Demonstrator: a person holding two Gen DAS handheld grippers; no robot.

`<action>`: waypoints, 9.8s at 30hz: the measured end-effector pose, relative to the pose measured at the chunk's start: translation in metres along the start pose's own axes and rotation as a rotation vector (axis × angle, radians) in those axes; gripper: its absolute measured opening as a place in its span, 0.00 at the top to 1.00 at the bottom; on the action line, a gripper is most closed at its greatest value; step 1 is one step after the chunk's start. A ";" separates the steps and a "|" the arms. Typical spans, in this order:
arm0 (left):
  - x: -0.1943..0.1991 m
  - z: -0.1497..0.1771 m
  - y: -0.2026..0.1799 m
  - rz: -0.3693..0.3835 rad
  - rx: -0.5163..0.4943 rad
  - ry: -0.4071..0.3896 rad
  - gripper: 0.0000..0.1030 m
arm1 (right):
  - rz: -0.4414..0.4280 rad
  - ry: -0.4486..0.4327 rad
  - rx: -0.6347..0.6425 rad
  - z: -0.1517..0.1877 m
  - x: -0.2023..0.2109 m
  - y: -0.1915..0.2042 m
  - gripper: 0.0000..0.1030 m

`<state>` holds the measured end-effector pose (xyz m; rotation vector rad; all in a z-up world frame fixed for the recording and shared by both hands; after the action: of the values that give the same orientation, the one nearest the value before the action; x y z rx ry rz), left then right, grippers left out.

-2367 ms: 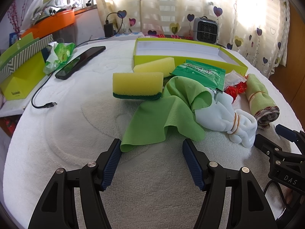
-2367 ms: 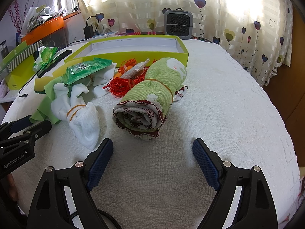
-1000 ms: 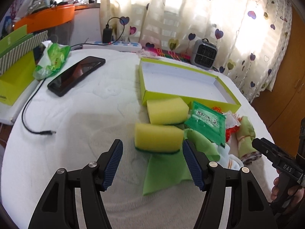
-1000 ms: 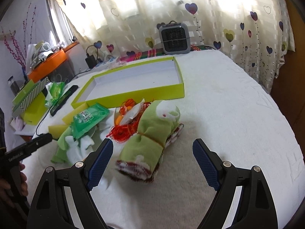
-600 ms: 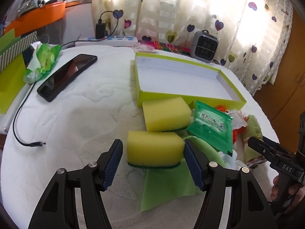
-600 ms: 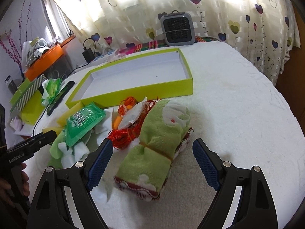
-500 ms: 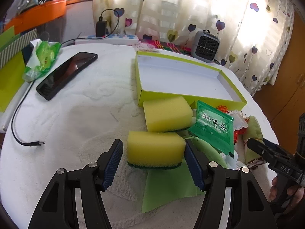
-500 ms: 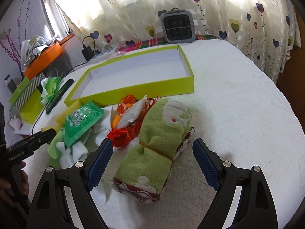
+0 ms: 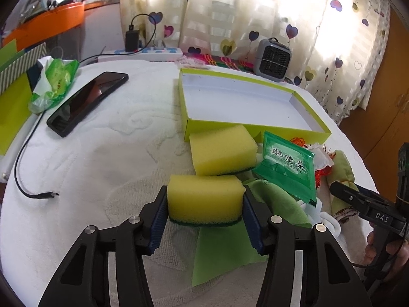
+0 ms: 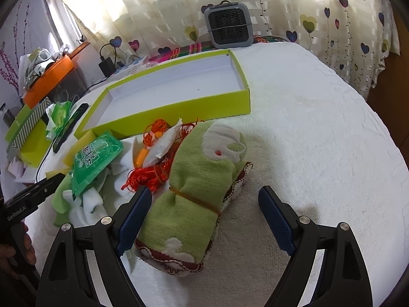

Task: Organize soft objects
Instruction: 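Grasp the yellow sponge with the left tool while the right tool grasps the rolled green towel, then carry the sponge and towel into the green box lid and release both, then withdraw both open tools from the box back toward the pile, then grasp the green cloth with the left tool while the right tool grasps the white socks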

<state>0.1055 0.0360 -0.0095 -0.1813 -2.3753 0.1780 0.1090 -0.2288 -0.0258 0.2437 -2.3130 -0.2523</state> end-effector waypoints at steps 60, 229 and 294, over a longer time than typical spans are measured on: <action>-0.034 -0.111 -0.004 0.059 -0.068 -0.113 0.54 | -0.023 -0.087 0.152 -0.092 -0.013 0.009 0.63; -0.010 0.020 -0.010 0.088 -0.033 0.080 0.38 | -0.287 0.065 0.589 0.042 -0.009 0.101 0.31; -0.017 0.025 -0.034 -0.067 -0.187 0.060 0.66 | -0.263 0.039 0.559 0.041 0.000 0.094 0.56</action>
<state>0.0979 -0.0024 -0.0326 -0.1919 -2.3333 -0.0811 0.0700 -0.1340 -0.0297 0.8251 -2.2652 0.2772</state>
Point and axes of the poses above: each gripper's, at about its wrist camera, not at the fingertips, and x roughly against the way its jaws point, y to its left, z to its underside, the point moved 5 cm from there along -x, roughly the way its jaws point, and after that the axes turned 5 degrees about -y, right-handed, at the moved point
